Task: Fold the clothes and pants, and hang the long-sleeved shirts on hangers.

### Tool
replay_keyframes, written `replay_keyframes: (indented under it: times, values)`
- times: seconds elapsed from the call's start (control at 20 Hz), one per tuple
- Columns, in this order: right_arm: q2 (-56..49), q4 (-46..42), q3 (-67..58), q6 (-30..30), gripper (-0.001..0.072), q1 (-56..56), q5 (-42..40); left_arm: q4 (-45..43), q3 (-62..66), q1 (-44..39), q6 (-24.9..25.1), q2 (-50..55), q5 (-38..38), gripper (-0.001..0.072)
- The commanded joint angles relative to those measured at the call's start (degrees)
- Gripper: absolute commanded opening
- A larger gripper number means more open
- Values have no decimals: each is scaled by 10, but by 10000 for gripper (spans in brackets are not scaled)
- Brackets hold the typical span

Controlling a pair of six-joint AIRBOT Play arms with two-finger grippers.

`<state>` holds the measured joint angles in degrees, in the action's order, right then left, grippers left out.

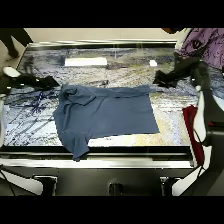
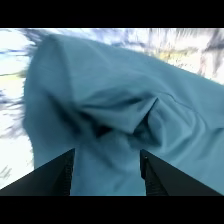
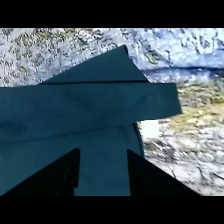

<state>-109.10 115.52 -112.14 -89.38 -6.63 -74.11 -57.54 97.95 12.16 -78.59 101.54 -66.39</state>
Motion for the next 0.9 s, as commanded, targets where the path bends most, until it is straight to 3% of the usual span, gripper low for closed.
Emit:
replay_keyframes:
  times: [0.0,0.1,0.45,0.85]
  values:
    - [51,22,14,-74,364,-58,-116,16,-26,73,0,-73,-92,474]
    - [90,46,69,-90,362,-100,-129,16,-120,118,0,-144,-96,474]
    - [221,64,459,-153,365,-159,-75,32,-546,219,0,-391,-36,473]
    - [222,135,604,-221,387,-159,24,32,-628,220,0,-422,-47,474]
